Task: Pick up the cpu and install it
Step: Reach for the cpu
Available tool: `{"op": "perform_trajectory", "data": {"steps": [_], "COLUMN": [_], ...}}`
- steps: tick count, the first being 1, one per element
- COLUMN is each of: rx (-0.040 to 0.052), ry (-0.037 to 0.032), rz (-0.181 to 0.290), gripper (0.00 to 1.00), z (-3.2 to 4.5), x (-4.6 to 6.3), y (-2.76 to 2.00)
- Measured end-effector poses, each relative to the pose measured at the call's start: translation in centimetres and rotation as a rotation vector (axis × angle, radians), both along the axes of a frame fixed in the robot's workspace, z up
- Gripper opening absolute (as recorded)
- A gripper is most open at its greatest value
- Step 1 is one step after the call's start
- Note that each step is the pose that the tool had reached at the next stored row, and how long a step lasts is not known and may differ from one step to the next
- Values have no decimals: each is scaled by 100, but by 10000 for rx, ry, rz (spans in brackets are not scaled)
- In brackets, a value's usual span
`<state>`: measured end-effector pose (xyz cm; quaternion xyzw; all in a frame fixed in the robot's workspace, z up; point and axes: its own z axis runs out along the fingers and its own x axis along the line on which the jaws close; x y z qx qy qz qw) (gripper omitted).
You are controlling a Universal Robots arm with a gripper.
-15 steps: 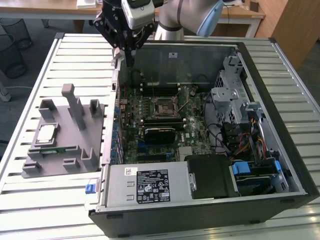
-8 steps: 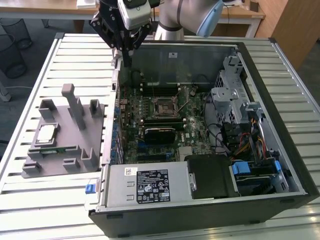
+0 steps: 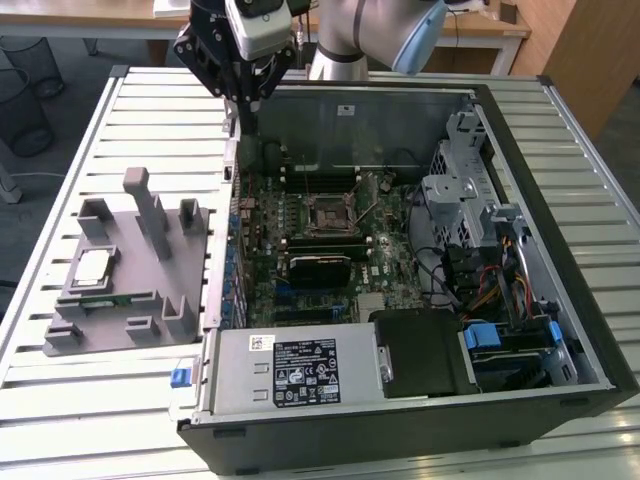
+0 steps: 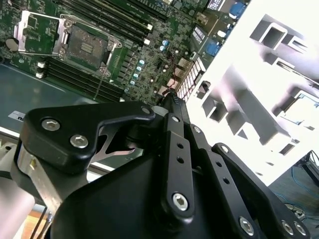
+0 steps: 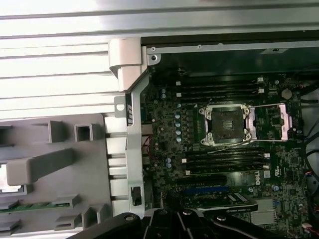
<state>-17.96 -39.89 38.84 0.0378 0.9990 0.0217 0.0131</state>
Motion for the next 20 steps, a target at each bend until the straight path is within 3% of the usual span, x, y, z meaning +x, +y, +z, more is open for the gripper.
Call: {"op": "perform_trajectory", "data": {"steps": [20], "rx": [0], "ry": [0], "rz": [0], "gripper": [11], "z": [-10], "x": [-124], "y": [0]}}
